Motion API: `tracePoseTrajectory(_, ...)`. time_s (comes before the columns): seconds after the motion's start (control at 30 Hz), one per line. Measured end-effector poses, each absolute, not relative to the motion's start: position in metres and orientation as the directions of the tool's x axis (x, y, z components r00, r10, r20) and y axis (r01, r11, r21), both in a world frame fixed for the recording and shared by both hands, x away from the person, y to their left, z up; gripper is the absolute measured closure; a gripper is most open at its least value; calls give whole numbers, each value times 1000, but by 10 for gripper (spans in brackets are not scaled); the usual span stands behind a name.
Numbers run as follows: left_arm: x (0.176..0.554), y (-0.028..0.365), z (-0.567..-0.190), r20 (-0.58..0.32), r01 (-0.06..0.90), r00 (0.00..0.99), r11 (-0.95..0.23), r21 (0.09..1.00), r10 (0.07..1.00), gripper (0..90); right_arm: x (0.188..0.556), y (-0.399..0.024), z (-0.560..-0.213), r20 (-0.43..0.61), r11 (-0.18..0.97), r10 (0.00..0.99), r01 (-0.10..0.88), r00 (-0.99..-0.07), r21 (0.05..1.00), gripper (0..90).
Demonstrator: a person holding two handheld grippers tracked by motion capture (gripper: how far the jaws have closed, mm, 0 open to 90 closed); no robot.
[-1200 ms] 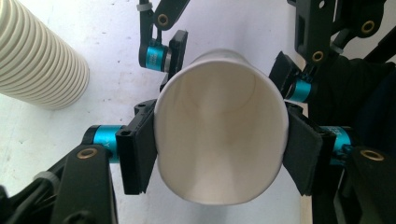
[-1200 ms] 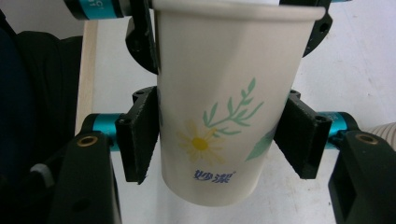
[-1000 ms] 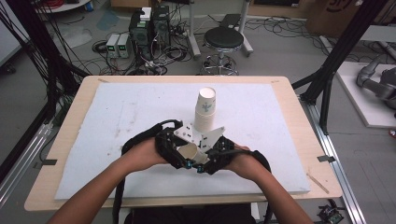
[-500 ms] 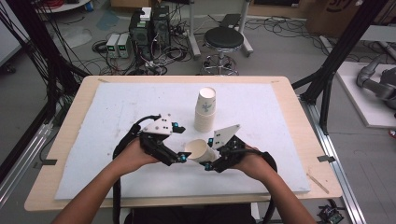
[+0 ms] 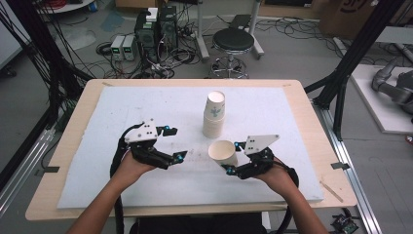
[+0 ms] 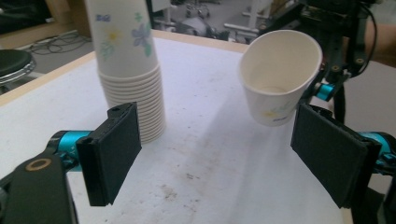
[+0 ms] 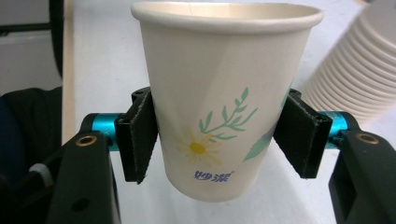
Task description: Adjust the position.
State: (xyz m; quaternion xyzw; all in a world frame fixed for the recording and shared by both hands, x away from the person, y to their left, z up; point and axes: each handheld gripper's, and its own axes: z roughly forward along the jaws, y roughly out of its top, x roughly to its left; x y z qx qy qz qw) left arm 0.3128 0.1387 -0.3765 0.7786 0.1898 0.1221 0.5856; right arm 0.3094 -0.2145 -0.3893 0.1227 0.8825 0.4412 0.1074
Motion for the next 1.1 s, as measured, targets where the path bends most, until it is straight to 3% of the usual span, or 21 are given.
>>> tracePoseTrajectory(0.6,312,156,-420,-68,183,818,-147,972,572,164,306,-260,-401,-76,408,499,156,-863,900,349)
tracePoseTrajectory(1.1,309,183,-426,-55,164,750,-105,981,659,165,310,-284,-399,-71,303,626,158,-777,940,348)
